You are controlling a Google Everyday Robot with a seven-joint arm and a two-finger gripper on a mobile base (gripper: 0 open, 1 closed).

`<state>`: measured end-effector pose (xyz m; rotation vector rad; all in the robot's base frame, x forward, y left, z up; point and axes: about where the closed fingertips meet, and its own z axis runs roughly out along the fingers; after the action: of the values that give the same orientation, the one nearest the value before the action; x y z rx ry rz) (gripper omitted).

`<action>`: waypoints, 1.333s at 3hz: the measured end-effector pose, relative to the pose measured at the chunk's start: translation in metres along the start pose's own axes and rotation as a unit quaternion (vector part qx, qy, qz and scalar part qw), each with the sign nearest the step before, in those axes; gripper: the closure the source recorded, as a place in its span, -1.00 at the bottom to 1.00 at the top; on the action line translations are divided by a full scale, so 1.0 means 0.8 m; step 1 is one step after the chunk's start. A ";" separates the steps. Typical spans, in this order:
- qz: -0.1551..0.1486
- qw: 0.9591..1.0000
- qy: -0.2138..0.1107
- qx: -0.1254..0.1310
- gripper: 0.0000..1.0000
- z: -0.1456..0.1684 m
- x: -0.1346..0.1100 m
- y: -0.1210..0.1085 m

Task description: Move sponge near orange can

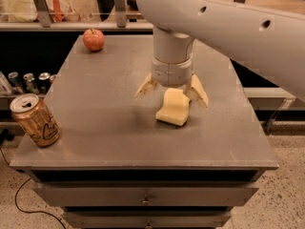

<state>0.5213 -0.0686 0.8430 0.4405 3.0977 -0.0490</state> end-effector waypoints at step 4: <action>0.000 1.000 -0.001 -0.022 0.28 0.013 -0.013 -0.006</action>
Offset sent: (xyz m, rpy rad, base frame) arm -0.0007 0.0055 -0.0214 0.0515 0.0276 -0.0103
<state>0.5303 -0.0767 0.8332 0.4382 3.0897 0.0172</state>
